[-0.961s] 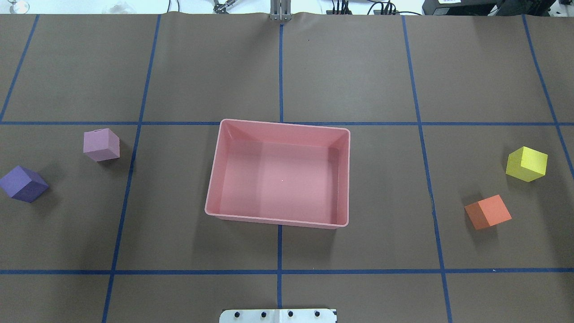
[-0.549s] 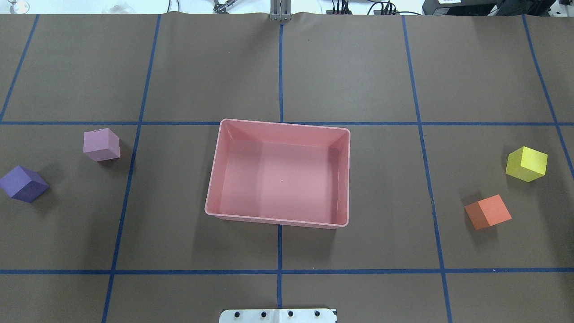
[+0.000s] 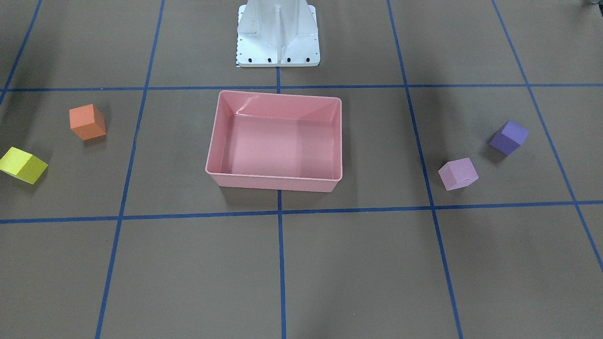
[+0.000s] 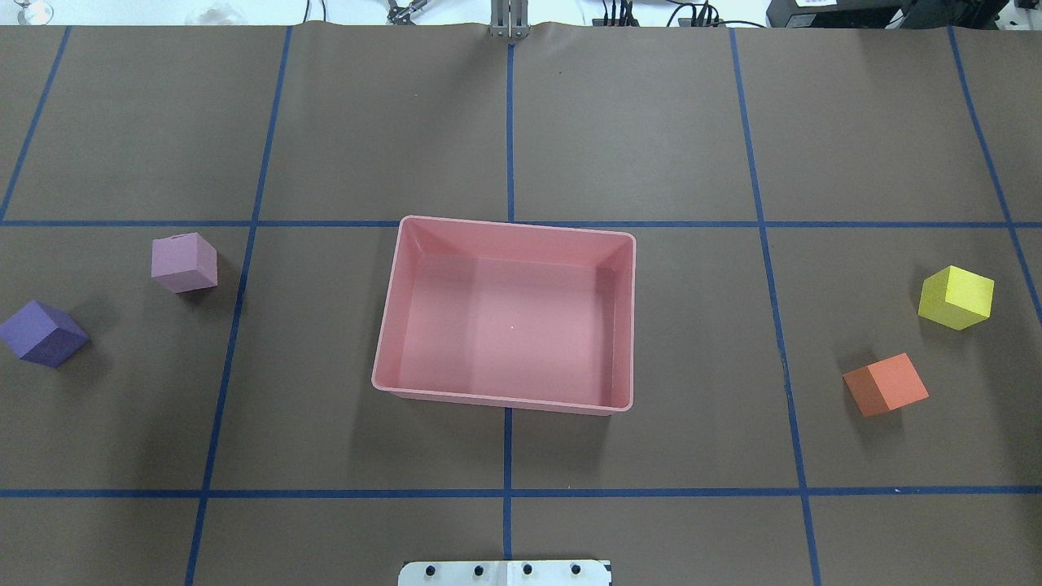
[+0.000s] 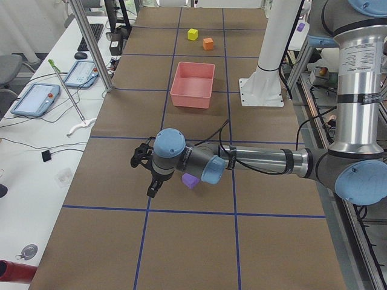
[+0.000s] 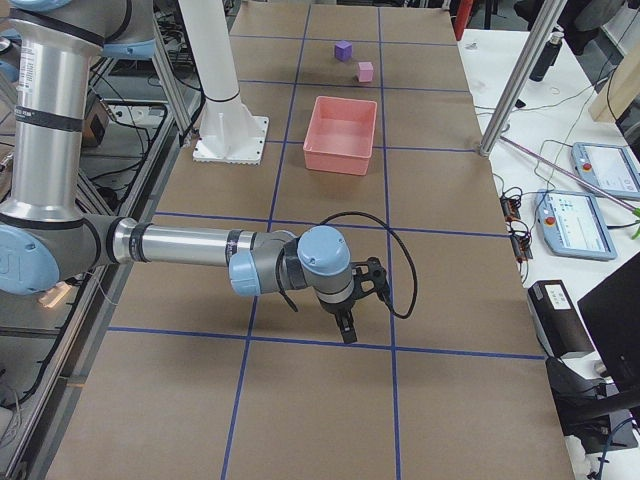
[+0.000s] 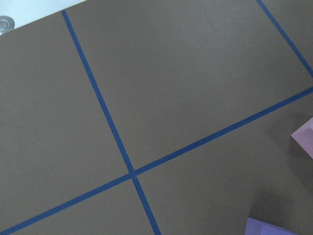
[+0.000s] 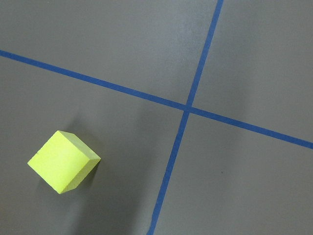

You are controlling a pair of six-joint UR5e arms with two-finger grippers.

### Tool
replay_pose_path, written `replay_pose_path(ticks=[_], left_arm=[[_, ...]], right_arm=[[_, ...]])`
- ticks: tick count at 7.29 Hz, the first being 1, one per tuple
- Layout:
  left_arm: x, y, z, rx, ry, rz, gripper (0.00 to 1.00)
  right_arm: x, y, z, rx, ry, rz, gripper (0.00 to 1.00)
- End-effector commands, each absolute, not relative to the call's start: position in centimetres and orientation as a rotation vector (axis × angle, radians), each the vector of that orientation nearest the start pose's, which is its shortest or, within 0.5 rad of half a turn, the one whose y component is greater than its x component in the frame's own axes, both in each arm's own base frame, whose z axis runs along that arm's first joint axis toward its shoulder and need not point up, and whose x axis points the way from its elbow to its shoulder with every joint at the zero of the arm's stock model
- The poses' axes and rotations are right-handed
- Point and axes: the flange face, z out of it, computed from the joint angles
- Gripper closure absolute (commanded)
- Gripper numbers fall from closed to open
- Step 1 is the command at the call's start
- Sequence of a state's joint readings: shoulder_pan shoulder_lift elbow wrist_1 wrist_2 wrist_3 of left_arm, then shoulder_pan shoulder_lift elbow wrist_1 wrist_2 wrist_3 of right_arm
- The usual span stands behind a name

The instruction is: Place blocks into pink bin with both arms

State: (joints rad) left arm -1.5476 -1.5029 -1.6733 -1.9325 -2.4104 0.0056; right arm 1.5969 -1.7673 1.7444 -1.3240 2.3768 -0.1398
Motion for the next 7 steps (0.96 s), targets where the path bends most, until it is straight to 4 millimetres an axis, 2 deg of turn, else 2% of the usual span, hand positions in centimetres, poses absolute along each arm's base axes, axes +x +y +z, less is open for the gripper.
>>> replay_pose_path(ticks=[1, 2, 3, 4, 5, 6, 7], left_arm=[[-0.7, -48.3, 59.2, 0.314, 0.865, 0.188, 0.0], [3.4, -48.4, 57.4, 0.366, 0.905, 0.231, 0.0], [8.9, -48.0, 55.2, 0.41, 0.965, 0.287, 0.0], [13.7, -47.2, 54.4, 0.43, 0.951, 0.361, 0.0], [16.2, -46.7, 53.8, 0.474, 0.926, 0.413, 0.0], [17.0, -46.3, 54.3, 0.497, 0.896, 0.465, 0.0], [16.4, -45.4, 55.8, 0.523, 0.858, 0.554, 0.0]], right_arm=[[7.4, -42.0, 63.3, 0.275, -0.769, -0.179, 0.0], [7.5, -41.8, 64.0, 0.259, -0.765, -0.171, 0.0], [7.4, -41.7, 63.9, 0.257, -0.767, -0.159, 0.0], [7.4, -40.9, 64.3, 0.246, -0.772, -0.154, 0.0], [7.4, -40.9, 64.3, 0.242, -0.776, -0.146, 0.0], [7.4, -40.9, 64.2, 0.243, -0.777, -0.147, 0.0], [7.4, -40.9, 64.1, 0.247, -0.775, -0.149, 0.0]])
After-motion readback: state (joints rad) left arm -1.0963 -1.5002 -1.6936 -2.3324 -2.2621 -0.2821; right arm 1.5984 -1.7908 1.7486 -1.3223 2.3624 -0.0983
